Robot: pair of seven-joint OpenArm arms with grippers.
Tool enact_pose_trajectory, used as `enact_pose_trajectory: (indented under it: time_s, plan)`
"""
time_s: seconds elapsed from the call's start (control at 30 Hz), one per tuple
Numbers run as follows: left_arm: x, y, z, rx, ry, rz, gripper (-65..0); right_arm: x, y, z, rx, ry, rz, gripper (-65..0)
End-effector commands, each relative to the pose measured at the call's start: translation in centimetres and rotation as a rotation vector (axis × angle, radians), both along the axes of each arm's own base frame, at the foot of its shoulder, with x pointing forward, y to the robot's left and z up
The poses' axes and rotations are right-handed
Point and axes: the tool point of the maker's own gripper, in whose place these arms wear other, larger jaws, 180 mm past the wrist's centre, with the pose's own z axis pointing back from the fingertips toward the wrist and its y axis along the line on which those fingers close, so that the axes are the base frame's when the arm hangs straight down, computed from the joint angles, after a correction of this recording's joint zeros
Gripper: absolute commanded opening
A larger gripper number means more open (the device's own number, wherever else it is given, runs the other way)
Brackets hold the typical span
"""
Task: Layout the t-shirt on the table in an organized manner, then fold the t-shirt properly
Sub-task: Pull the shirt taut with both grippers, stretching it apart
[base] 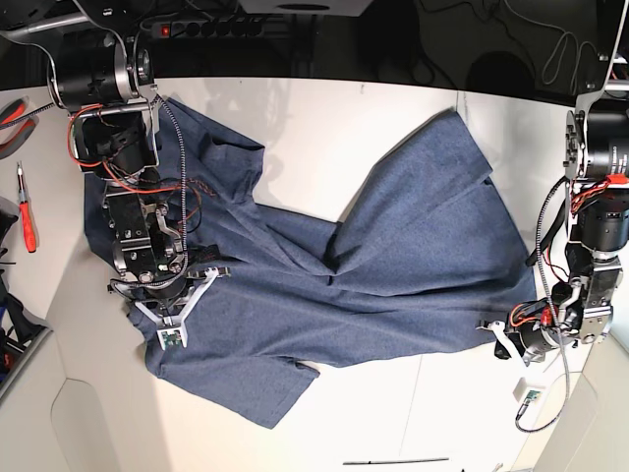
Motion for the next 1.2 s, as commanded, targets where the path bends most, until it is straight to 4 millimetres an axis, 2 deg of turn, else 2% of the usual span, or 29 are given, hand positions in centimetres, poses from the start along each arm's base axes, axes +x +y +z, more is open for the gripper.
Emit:
enact_pose_trajectory:
  time_s: [0.0,0.1,0.23,0.3,0.4,0.53,0.63,0.67,0.77,0.9,1.03,1.1,1.17]
  plan:
    - [1.3,0.1,3.2,-0.052,-0.052,-0.032,-65.0,2.6,-1.3,3.0,-0.035,-0.088,-0.022,-65.0]
    - [-0.9,-1.6,3.8,-0.225,0.044,-0.131,-65.0,3.4,-3.6,4.8,-0.074,-0.117,-0.082,-65.0]
    - [-4.5,-0.9,2.2,-0.319,0.205,-0.115,-65.0,2.6,-6.1,5.1,-0.115,-0.05,-0.12,-65.0]
    - [-6.4,-0.7,0.5,-0.346,0.259,-0.104,-65.0,2.0,-7.2,4.9,-0.153,-0.032,-0.132,-65.0]
    - [-9.5,-1.1,-3.0,-0.347,0.343,-0.095,-65.0,1.2,-8.9,4.8,-0.235,-0.027,-0.173,-65.0]
    - [-12.3,-1.8,-6.7,-0.317,0.364,-0.089,-65.0,0.1,-8.8,3.8,-0.239,-0.011,-0.171,-65.0]
    - [-13.8,-1.6,-9.1,-0.176,0.4,-0.131,-65.0,-0.9,-8.8,2.7,-0.238,0.012,-0.168,-65.0]
    - [-14.1,-0.7,-9.8,-0.11,0.411,-0.119,-65.0,-1.3,-8.8,2.4,-0.239,0.02,-0.167,-65.0]
    - [-13.9,2.8,-10.5,0.091,0.414,-0.057,-65.0,-2.3,-8.9,1.4,-0.243,0.043,-0.165,-65.0]
    - [-13.2,7.7,-9.6,0.332,0.4,0.021,-65.0,-3.3,-9.4,0.7,-0.267,0.063,-0.161,-65.0]
    - [-10.9,11.5,-6.6,0.469,0.298,0.11,-65.0,-3.4,-9.7,0.7,-0.273,0.064,-0.162,-65.0]
    - [-8.8,12.6,-4.3,0.481,0.177,0.153,-65.0,-3.2,-9.7,0.9,-0.273,0.06,-0.162,-65.0]
    - [-7.0,12.9,-2.3,0.439,0.068,0.178,-65.0,-3.2,-9.7,0.9,-0.273,0.056,-0.161,-65.0]
